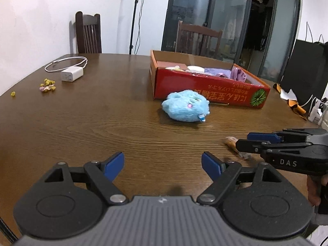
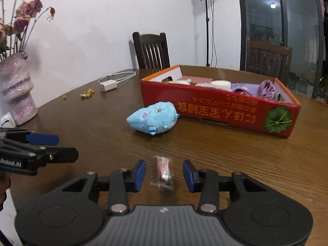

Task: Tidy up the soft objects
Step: 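Grasp the white wedge sponge with the left gripper while the right gripper grasps the clear packet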

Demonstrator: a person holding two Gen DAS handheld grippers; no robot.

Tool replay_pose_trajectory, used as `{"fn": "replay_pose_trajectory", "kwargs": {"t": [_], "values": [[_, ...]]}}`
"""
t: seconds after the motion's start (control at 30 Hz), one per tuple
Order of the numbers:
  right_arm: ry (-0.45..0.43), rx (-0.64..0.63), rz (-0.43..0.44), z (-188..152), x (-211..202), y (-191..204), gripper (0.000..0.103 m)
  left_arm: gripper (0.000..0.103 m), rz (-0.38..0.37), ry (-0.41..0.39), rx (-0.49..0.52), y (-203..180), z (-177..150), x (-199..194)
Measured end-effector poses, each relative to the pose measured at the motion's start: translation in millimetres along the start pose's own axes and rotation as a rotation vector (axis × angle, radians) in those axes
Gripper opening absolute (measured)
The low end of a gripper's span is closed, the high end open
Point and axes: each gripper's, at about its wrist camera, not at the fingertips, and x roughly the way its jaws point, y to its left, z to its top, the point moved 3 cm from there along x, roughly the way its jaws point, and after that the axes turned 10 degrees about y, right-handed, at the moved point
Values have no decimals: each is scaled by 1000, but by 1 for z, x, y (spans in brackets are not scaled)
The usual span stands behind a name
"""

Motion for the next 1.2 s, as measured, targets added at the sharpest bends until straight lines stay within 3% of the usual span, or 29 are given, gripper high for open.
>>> {"fn": "replay_pose_trajectory", "kwargs": {"t": [0.13, 0.27, 0.43, 0.53, 0.6, 0.73, 0.8, 0.87, 0.97, 1.2], "values": [[18, -8, 12, -1, 3, -6, 13, 84, -33, 13, 33, -13, 11, 13], [-49, 48, -20, -6, -30, -33, 13, 84, -88, 36, 90, -46, 23, 29], [-124, 180, -115, -22, -80, -93, 13, 84, -276, 85, 197, -120, 28, 46], [-129, 248, -153, -38, -94, -123, 13, 83, -324, 90, 277, -166, 25, 54], [-126, 275, -152, -47, -97, -135, 13, 80, -330, 97, 310, -185, 22, 61], [-118, 271, -128, -58, -99, -146, 13, 53, -295, 159, 304, -201, 18, 76], [-120, 266, -114, -59, -99, -149, 13, 49, -269, 151, 298, -201, 17, 78], [-121, 265, -99, -59, -97, -151, 13, 36, -248, 146, 302, -203, 16, 78], [-127, 263, -80, -59, -95, -148, 13, 31, -238, 136, 312, -203, 15, 75], [-147, 262, -68, -63, -103, -136, 13, 31, -240, 104, 307, -200, 16, 53]]}}
